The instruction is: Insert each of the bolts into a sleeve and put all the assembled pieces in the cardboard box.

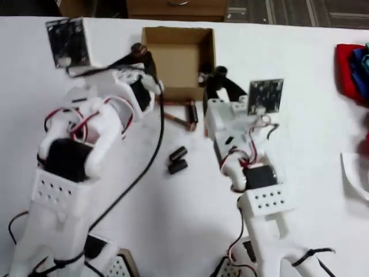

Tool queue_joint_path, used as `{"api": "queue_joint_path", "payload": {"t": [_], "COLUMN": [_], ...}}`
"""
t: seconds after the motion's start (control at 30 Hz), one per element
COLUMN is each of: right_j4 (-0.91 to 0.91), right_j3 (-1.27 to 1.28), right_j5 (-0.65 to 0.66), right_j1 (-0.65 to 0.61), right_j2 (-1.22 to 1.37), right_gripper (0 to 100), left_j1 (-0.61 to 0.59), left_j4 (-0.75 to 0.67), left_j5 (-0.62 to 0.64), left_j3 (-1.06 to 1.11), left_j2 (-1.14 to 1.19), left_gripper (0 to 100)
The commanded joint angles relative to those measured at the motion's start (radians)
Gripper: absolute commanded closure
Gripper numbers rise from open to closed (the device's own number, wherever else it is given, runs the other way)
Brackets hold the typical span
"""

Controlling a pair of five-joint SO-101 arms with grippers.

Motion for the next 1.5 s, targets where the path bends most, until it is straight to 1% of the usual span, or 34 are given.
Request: {"api": "queue_joint_path", "payload": {"t": [0.0, 0.07, 0.2, 0.3, 0.43, 0.47, 0.53, 0.6, 0.63, 0.7, 0.93, 1.07, 1.27, 1.47], "right_j4": [-0.097, -0.116, -0.120, -0.120, -0.151, -0.163, -0.170, -0.171, -0.173, -0.173, -0.173, -0.173, -0.173, -0.173], "right_j3": [0.038, 0.066, 0.091, 0.097, 0.095, 0.098, 0.098, 0.098, 0.098, 0.098, 0.098, 0.098, 0.098, 0.098], "right_j5": [-0.006, -0.006, -0.006, -0.006, -0.002, 0.021, 0.115, 0.196, 0.215, 0.213, 0.213, 0.213, 0.213, 0.213], "right_j1": [-0.033, -0.061, -0.105, -0.130, -0.143, -0.145, -0.147, -0.147, -0.147, -0.147, -0.147, -0.147, -0.143, -0.145], "right_j2": [-0.074, -0.101, -0.108, -0.085, -0.056, -0.054, -0.056, -0.059, -0.059, -0.059, -0.059, -0.061, -0.059, -0.059], "right_gripper": [97.6, 97.6, 97.6, 97.6, 97.6, 97.6, 97.6, 97.6, 97.6, 97.6, 97.6, 97.6, 97.6, 97.6], "left_j1": [0.006, 0.006, 0.009, 0.060, 0.178, 0.198, 0.218, 0.218, 0.216, 0.219, 0.215, 0.186, 0.141, 0.149], "left_j4": [-0.233, -0.288, -0.299, -0.302, -0.302, -0.302, -0.302, -0.302, -0.302, -0.304, -0.397, -0.437, -0.431, -0.411], "left_j5": [0.012, 0.012, 0.012, 0.006, -0.107, -0.135, -0.172, -0.189, -0.189, -0.189, -0.190, -0.252, -0.252, -0.250], "left_j3": [0.091, 0.124, 0.130, 0.128, 0.137, 0.139, 0.136, 0.130, 0.128, 0.128, 0.128, 0.128, 0.128, 0.139], "left_j2": [-0.089, -0.103, -0.106, -0.106, -0.101, -0.100, -0.075, -0.049, -0.037, -0.017, 0.046, 0.077, 0.075, 0.081], "left_gripper": [97, 97, 97, 97, 97, 97, 97, 97, 97, 97, 97, 97, 97, 97]}}
